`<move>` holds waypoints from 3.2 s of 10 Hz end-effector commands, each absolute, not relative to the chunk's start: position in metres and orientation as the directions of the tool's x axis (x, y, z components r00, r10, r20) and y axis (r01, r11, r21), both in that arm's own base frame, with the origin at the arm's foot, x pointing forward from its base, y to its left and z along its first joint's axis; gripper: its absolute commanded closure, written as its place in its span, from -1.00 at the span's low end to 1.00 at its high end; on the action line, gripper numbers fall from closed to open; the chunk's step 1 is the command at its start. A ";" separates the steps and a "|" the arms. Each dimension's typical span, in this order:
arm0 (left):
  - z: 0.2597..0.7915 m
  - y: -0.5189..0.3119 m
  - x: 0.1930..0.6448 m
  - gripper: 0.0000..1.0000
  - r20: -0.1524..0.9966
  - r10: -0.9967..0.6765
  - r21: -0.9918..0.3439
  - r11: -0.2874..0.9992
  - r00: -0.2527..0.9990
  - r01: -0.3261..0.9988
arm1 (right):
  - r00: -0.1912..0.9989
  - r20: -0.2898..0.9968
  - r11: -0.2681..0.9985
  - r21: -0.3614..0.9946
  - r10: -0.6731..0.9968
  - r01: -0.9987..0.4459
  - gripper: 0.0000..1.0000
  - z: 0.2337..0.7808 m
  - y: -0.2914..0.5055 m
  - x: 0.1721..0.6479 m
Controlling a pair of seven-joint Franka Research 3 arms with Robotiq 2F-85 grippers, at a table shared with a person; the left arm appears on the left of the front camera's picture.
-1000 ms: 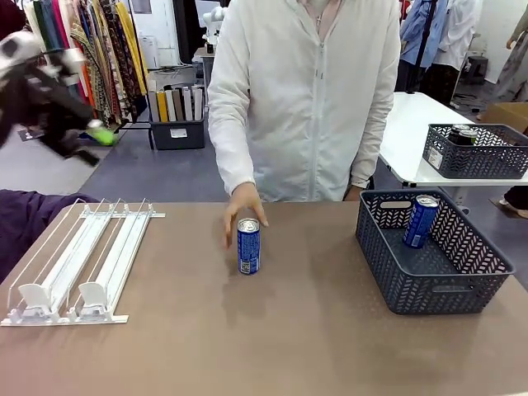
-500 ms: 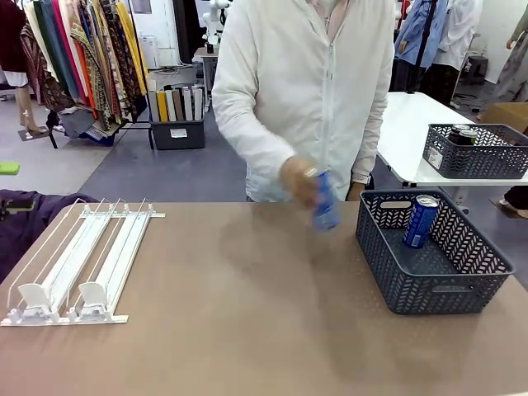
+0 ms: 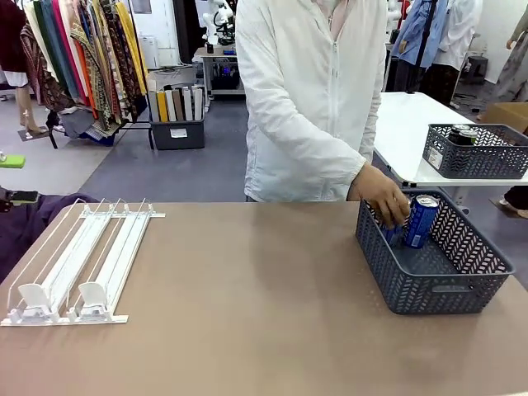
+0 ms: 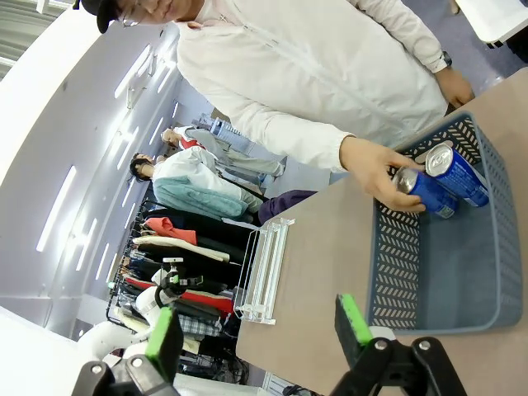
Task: Retrieve and store the cans from the dispenser.
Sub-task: Pick up one can from the Automatic Can Dispenser and place it in the middle of the table.
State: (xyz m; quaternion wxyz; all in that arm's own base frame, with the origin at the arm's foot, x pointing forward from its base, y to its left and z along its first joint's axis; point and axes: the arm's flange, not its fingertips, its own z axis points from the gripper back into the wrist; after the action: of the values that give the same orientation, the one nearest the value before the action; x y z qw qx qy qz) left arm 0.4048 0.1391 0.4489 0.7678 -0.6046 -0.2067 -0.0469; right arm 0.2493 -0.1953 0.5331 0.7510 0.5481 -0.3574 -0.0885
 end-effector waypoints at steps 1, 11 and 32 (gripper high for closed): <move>0.449 0.142 0.401 -1.00 0.359 0.176 -0.912 0.275 0.917 0.304 | 0.712 0.456 0.370 0.883 -0.534 -0.288 -1.00 0.535 -0.194 0.252; 0.449 0.142 0.401 -1.00 0.359 0.176 -0.912 0.275 0.917 0.304 | 0.712 0.456 0.370 0.883 -0.534 -0.288 -1.00 0.535 -0.194 0.252; 0.449 0.142 0.401 -1.00 0.359 0.176 -0.912 0.275 0.917 0.304 | 0.712 0.456 0.370 0.883 -0.534 -0.288 -1.00 0.535 -0.194 0.252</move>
State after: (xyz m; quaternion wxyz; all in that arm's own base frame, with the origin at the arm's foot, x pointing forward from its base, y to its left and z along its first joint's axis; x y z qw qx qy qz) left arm 0.4039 0.1409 0.4475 0.7685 -0.6041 -0.2063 -0.0444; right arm 0.2493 -0.1953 0.5331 0.7510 0.5481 -0.3574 -0.0885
